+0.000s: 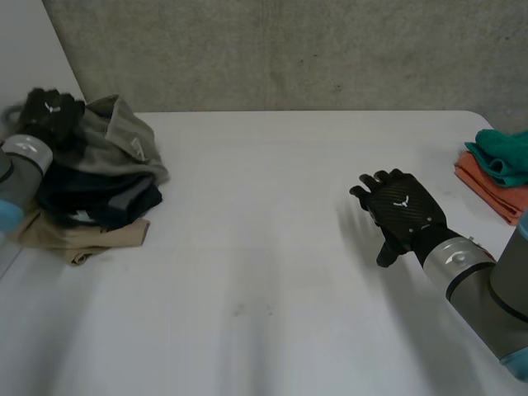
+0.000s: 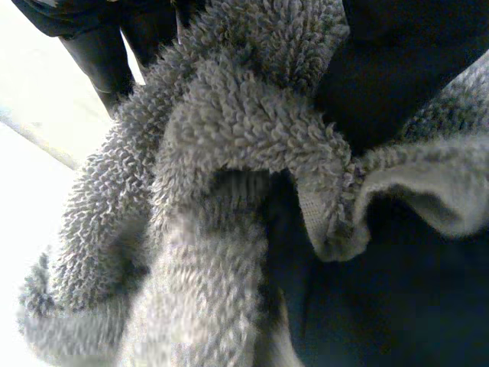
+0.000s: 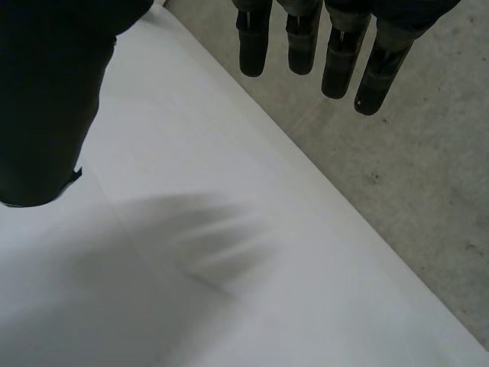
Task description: Fold the laundry.
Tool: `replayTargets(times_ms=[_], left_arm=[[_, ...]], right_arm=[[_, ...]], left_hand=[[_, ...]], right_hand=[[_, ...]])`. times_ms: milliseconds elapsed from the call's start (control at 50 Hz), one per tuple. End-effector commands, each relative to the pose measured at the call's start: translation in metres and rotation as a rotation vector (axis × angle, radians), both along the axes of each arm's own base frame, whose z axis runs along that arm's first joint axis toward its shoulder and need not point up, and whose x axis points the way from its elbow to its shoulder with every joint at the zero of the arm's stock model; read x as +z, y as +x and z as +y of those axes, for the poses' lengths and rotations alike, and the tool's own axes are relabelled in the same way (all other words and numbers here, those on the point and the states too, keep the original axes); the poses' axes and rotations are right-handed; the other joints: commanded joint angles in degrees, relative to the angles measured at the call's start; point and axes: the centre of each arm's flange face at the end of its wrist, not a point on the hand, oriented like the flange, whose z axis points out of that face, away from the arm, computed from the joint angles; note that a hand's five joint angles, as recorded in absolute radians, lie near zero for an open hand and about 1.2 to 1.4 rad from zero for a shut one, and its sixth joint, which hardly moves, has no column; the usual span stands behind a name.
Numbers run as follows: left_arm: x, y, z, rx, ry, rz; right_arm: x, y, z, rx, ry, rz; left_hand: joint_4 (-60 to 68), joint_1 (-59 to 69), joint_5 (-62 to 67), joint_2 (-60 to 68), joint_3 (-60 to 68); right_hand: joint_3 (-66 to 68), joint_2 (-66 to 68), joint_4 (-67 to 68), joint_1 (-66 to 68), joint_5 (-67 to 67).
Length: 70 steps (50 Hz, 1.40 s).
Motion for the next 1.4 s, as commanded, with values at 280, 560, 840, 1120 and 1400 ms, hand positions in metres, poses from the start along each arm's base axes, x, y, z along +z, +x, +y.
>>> replayTargets(times_ms=[280,560,840,1120,1400], left_arm=[[0.115,-0.159,0.171,-0.509,0.038,0.517],[0.001,-0.258,0.268,-0.734,0.415,0.409],[0.065,-0.172,0.231,-0.502,0.324,0.307],[-0.021,-0.133,0.186,-0.362,0.399,0.012],[-0.064,-0.165,0.125,-0.495,0.328,-0.003]], right_arm=[[0.027,-0.029,-0.024,-0.184,-0.084,-0.019],[0.031,-0.034,-0.026,-0.212,-0.066,-0.016],[0.066,-0.032,0.012,-0.183,0.17,0.043],[0.044,0.015,0.092,-0.055,0.408,-0.044],[-0.012,0.04,0.112,-0.105,0.275,0.001]], left_hand=[[12.5,17.5,16.6,12.0,13.4],[-57.5,-52.5,-53.4,-58.0,-56.6],[-55.9,-50.9,-51.9,-56.4,-55.0],[-52.4,-47.4,-48.4,-52.9,-51.5],[-44.3,-39.3,-40.3,-44.8,-43.4]], right_hand=[[-2.1,-2.6,-3.6,-2.2,-3.9],[-2.1,-2.6,-3.6,-2.2,-3.9],[-2.1,-2.6,-3.6,-2.2,-3.9],[-2.1,-2.6,-3.6,-2.2,-3.9],[-1.2,-1.7,-2.7,-1.2,-2.9]])
